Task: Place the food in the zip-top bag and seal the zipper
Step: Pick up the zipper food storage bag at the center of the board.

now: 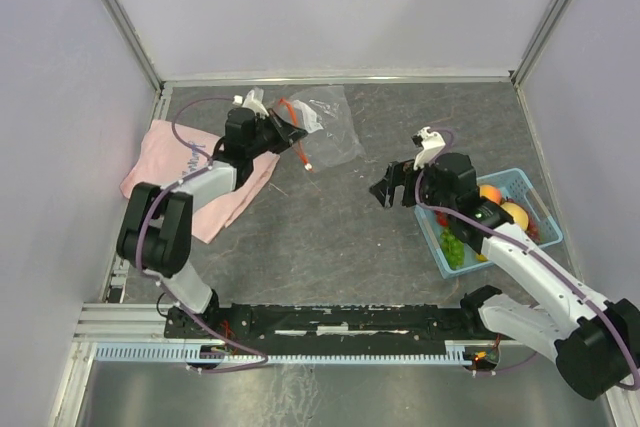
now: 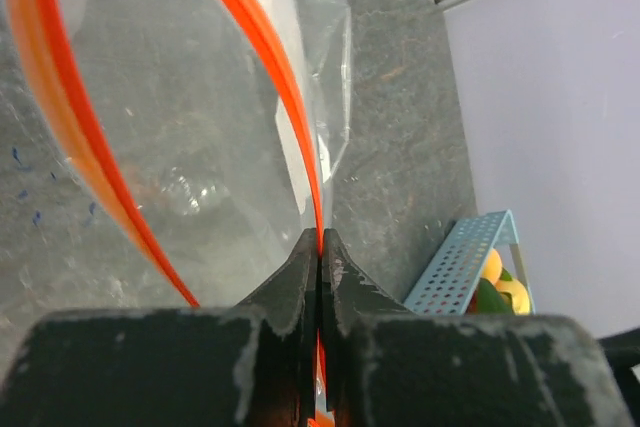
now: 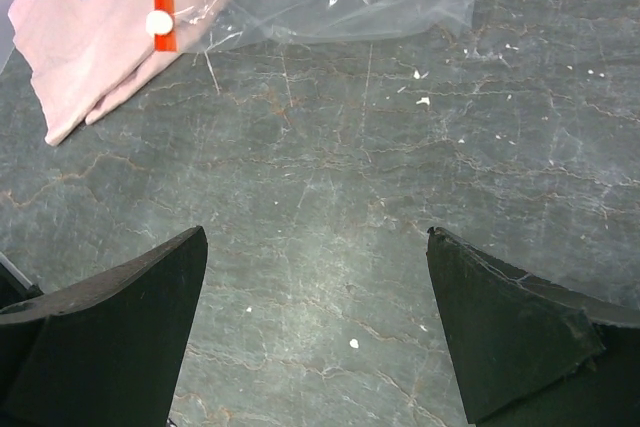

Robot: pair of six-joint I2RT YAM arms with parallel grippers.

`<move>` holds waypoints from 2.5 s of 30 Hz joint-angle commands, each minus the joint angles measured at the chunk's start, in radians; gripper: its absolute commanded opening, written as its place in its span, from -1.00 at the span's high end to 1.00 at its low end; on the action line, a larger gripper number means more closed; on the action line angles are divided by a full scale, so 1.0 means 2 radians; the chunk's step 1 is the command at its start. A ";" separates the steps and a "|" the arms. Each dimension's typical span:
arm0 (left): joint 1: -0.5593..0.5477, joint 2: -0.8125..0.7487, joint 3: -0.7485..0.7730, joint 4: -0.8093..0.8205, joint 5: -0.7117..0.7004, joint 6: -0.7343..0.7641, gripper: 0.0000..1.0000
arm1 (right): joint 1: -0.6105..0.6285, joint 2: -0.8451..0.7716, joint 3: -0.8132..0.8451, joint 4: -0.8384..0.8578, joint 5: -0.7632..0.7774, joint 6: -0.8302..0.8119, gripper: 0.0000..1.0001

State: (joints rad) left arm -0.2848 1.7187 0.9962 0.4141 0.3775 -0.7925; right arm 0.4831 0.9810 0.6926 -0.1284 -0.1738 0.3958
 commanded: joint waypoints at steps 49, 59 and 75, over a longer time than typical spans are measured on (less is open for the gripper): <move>-0.239 -0.311 0.072 -0.478 -0.214 0.655 0.95 | 0.021 0.118 0.271 -0.122 0.007 -0.141 -0.98; -0.242 -0.360 0.022 -0.490 -0.101 0.824 0.95 | -0.009 0.151 0.340 -0.182 -0.179 -0.202 -1.00; -0.252 -0.343 0.030 -0.515 -0.036 0.878 0.95 | 0.091 0.241 0.451 -0.331 -0.206 -0.320 -0.88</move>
State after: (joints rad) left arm -0.7826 1.0222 1.0389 -0.6151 0.2573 0.9142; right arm 0.6212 1.4475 1.5307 -0.7155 -0.5694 -0.1600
